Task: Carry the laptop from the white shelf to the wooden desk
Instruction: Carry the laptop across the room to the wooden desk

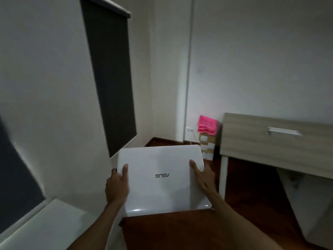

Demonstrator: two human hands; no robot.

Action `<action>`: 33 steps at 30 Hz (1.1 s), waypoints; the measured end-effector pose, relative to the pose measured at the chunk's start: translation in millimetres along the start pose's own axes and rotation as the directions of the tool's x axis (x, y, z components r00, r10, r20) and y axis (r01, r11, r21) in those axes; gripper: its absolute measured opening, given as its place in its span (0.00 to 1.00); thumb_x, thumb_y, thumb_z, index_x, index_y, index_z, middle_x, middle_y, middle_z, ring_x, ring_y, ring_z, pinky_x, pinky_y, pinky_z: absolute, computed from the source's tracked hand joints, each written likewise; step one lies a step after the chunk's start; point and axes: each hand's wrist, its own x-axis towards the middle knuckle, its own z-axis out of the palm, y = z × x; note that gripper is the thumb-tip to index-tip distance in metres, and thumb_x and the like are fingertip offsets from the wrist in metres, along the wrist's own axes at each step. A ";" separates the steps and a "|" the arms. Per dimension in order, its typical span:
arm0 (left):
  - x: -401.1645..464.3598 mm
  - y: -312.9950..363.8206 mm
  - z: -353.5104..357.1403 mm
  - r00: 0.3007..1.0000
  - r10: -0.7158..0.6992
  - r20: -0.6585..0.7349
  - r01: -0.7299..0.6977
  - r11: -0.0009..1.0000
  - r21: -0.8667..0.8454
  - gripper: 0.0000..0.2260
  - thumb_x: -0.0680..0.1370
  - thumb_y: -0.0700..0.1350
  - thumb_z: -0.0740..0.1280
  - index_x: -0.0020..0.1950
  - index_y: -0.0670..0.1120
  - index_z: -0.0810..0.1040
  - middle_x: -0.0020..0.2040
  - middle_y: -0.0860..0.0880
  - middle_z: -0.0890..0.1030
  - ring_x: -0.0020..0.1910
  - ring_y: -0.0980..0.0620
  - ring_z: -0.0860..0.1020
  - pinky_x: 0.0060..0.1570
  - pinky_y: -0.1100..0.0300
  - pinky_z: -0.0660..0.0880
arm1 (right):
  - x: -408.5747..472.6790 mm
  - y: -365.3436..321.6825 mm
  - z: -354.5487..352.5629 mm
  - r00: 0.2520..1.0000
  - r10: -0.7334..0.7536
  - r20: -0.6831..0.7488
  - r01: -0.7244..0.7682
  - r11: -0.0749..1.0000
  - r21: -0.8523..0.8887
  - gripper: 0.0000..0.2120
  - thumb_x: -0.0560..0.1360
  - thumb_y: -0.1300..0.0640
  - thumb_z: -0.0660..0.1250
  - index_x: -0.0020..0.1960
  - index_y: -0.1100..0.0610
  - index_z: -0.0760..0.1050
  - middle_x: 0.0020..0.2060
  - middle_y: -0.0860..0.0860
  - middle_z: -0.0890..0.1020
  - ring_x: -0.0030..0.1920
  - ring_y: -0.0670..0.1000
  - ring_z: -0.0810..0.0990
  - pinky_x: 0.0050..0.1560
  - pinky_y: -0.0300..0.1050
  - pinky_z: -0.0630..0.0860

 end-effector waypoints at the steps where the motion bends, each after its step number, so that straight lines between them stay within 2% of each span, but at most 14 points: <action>1: -7.6 15.0 23.8 0.999 0.014 0.036 -0.014 1.000 -0.011 0.28 0.74 0.72 0.50 0.47 0.49 0.72 0.41 0.47 0.80 0.40 0.46 0.80 0.48 0.46 0.79 | 10.3 9.3 -24.5 0.999 0.013 -0.039 -0.013 1.000 -0.010 0.40 0.68 0.28 0.64 0.67 0.57 0.72 0.62 0.56 0.80 0.59 0.59 0.79 0.61 0.60 0.76; 4: -29.3 55.9 93.0 0.988 0.093 0.124 -0.088 0.995 -0.042 0.29 0.74 0.72 0.49 0.46 0.49 0.74 0.40 0.47 0.81 0.39 0.48 0.81 0.44 0.49 0.79 | 37.4 37.7 -94.0 0.986 0.068 -0.153 -0.073 0.997 -0.029 0.41 0.67 0.26 0.63 0.63 0.58 0.73 0.57 0.56 0.80 0.55 0.58 0.80 0.55 0.58 0.78; 7: -48.6 97.1 152.5 0.969 0.123 0.214 -0.114 0.992 -0.052 0.32 0.78 0.67 0.51 0.60 0.40 0.74 0.50 0.40 0.82 0.47 0.41 0.82 0.45 0.51 0.75 | 59.0 60.7 -153.0 0.964 0.097 -0.247 -0.115 0.992 -0.056 0.37 0.66 0.24 0.61 0.57 0.55 0.73 0.53 0.55 0.79 0.48 0.55 0.80 0.46 0.53 0.78; 8: -52.5 108.9 171.5 0.961 0.142 0.237 -0.126 0.989 -0.083 0.33 0.78 0.66 0.51 0.61 0.38 0.74 0.52 0.39 0.82 0.49 0.39 0.81 0.47 0.50 0.75 | 65.6 67.4 -170.5 0.955 0.106 -0.277 -0.127 0.990 -0.058 0.37 0.66 0.24 0.60 0.56 0.55 0.73 0.52 0.55 0.79 0.47 0.55 0.80 0.44 0.52 0.77; 10: -57.4 126.4 210.0 0.947 0.178 0.267 -0.143 0.979 -0.144 0.37 0.75 0.70 0.50 0.58 0.37 0.75 0.51 0.37 0.82 0.48 0.37 0.80 0.50 0.46 0.77 | 77.5 77.4 -199.5 0.938 0.123 -0.323 -0.147 0.988 -0.051 0.36 0.66 0.24 0.60 0.54 0.55 0.73 0.50 0.54 0.79 0.46 0.54 0.79 0.43 0.50 0.75; 12: -58.8 142.2 243.1 0.936 0.190 0.295 -0.148 0.976 -0.159 0.35 0.75 0.68 0.52 0.56 0.37 0.75 0.50 0.37 0.82 0.46 0.39 0.81 0.46 0.49 0.76 | 90.9 85.8 -220.6 0.924 0.136 -0.356 -0.157 0.987 -0.031 0.34 0.67 0.26 0.61 0.53 0.55 0.74 0.49 0.54 0.80 0.44 0.52 0.79 0.41 0.49 0.74; 14: -57.4 157.9 269.4 0.928 0.217 0.303 -0.169 0.970 -0.177 0.28 0.77 0.64 0.55 0.55 0.39 0.76 0.48 0.40 0.82 0.44 0.42 0.80 0.43 0.53 0.74 | 107.5 94.9 -235.1 0.911 0.151 -0.384 -0.172 0.985 -0.019 0.33 0.68 0.27 0.62 0.54 0.55 0.74 0.49 0.54 0.81 0.43 0.52 0.78 0.42 0.49 0.74; 17: -50.8 174.6 307.1 0.916 0.241 0.322 -0.180 0.961 -0.208 0.25 0.78 0.62 0.57 0.53 0.40 0.76 0.48 0.41 0.82 0.42 0.45 0.79 0.43 0.52 0.75 | 138.8 104.9 -248.2 0.896 0.163 -0.414 -0.178 0.984 0.000 0.34 0.67 0.26 0.61 0.55 0.55 0.75 0.50 0.55 0.81 0.46 0.55 0.79 0.45 0.51 0.75; 20: -31.2 181.0 354.1 0.913 0.241 0.328 -0.195 0.966 -0.168 0.28 0.79 0.64 0.55 0.55 0.39 0.77 0.46 0.42 0.82 0.42 0.44 0.80 0.43 0.52 0.76 | 179.8 110.9 -255.2 0.891 0.183 -0.415 -0.193 0.981 0.016 0.32 0.71 0.30 0.62 0.58 0.57 0.74 0.53 0.56 0.79 0.45 0.54 0.74 0.45 0.50 0.71; 22: -14.1 187.1 387.0 0.913 0.244 0.327 -0.205 0.967 -0.150 0.30 0.78 0.66 0.53 0.52 0.40 0.77 0.44 0.42 0.82 0.41 0.43 0.81 0.41 0.51 0.78 | 210.7 114.1 -257.1 0.892 0.190 -0.410 -0.198 0.980 0.024 0.32 0.71 0.31 0.63 0.60 0.58 0.74 0.54 0.57 0.79 0.45 0.54 0.73 0.45 0.49 0.69; 25: 10.6 208.2 431.8 0.908 0.245 0.340 -0.204 0.967 -0.153 0.25 0.77 0.63 0.53 0.44 0.43 0.74 0.38 0.43 0.80 0.36 0.45 0.79 0.35 0.57 0.70 | 264.0 116.8 -258.1 0.886 0.192 -0.421 -0.190 0.981 0.048 0.36 0.70 0.30 0.63 0.63 0.59 0.74 0.56 0.57 0.80 0.50 0.57 0.78 0.46 0.49 0.72; 29: 47.3 243.3 499.4 0.908 0.228 0.352 -0.190 0.972 -0.139 0.23 0.79 0.60 0.55 0.48 0.40 0.75 0.40 0.44 0.78 0.41 0.44 0.77 0.45 0.52 0.69 | 341.5 113.3 -266.2 0.869 0.214 -0.446 -0.216 0.975 0.049 0.35 0.68 0.28 0.64 0.57 0.58 0.75 0.52 0.55 0.82 0.48 0.56 0.81 0.48 0.52 0.79; 31: 60.8 260.7 528.5 0.903 0.227 0.365 -0.185 0.972 -0.145 0.19 0.80 0.57 0.57 0.46 0.41 0.73 0.39 0.46 0.74 0.41 0.46 0.73 0.45 0.53 0.65 | 375.0 112.2 -273.5 0.870 0.211 -0.446 -0.213 0.976 0.047 0.31 0.70 0.30 0.64 0.55 0.58 0.75 0.50 0.55 0.82 0.48 0.56 0.81 0.48 0.51 0.77; 33: 70.7 272.4 554.6 0.903 0.260 0.343 -0.227 0.965 -0.135 0.20 0.79 0.60 0.55 0.44 0.43 0.71 0.37 0.47 0.74 0.39 0.47 0.73 0.44 0.53 0.66 | 403.0 114.7 -280.8 0.869 0.216 -0.445 -0.214 0.975 0.055 0.30 0.71 0.33 0.65 0.55 0.58 0.76 0.50 0.55 0.81 0.48 0.57 0.80 0.47 0.49 0.75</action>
